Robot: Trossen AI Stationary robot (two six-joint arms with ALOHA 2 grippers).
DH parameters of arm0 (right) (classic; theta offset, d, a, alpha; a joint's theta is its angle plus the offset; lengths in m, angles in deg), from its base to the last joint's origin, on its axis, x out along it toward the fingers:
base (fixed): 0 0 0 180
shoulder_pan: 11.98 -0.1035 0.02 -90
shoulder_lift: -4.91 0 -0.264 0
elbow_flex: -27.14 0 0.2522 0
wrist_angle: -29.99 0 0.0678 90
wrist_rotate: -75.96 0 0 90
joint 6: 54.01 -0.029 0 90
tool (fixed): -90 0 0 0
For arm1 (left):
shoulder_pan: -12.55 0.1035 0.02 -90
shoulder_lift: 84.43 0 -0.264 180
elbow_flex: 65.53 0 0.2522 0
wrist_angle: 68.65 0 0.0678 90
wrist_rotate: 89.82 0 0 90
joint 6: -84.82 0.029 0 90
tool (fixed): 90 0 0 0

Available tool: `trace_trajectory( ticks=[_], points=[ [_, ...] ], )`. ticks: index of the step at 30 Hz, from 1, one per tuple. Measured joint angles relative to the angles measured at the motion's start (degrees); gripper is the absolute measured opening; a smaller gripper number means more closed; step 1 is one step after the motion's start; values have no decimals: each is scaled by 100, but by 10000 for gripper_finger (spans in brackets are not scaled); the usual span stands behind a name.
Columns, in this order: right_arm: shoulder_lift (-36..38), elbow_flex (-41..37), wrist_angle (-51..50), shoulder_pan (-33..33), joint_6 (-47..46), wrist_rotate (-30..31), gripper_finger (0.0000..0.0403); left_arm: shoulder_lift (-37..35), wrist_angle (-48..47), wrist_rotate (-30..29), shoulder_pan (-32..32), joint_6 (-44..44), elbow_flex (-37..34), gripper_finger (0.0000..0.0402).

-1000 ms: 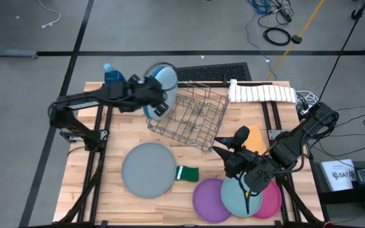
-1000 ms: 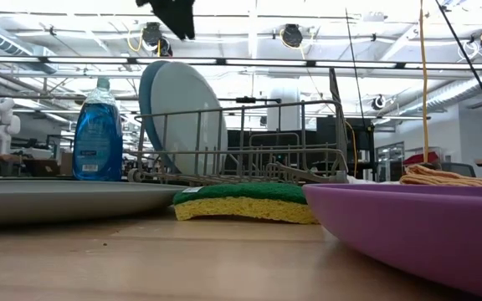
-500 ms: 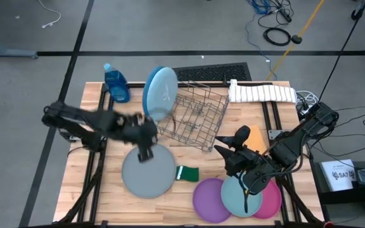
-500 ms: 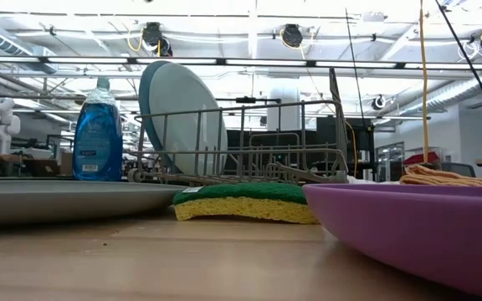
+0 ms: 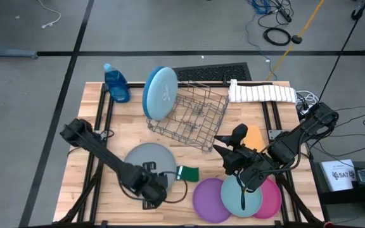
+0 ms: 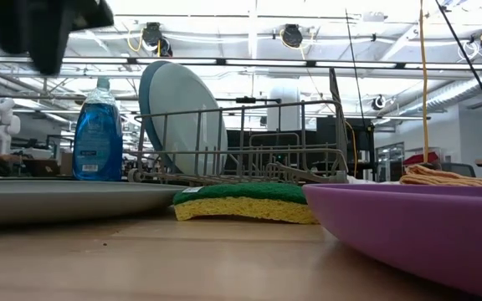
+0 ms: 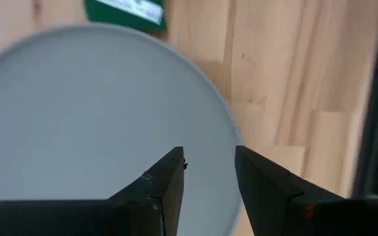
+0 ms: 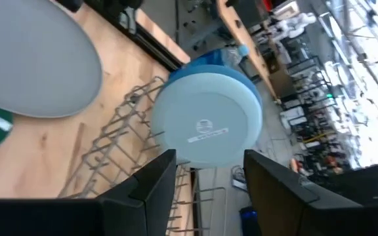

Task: Sort dishes
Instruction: Put the grey plate in the dish rack

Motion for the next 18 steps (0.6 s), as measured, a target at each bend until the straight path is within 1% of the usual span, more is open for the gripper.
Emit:
trace_trajectory(
  ticks=[3,6,10,12,15,18],
  points=[
    [-1,0,2,-2,-21,-20,171,358,45,4,-124,0,-2,138],
    [-1,0,2,-2,-60,-26,171,657,324,68,-231,8,-4,138],
    [-1,0,4,-2,-68,-35,171,874,891,243,-348,8,-4,138],
    [-1,0,4,-2,-68,-141,171,920,1093,268,-401,6,-4,140],
    [-1,0,4,-2,-70,-164,171,1037,1071,159,-447,-145,2,150],
    [-1,0,9,-2,-70,-164,171,1188,888,95,-441,-383,-4,168]
  ],
)
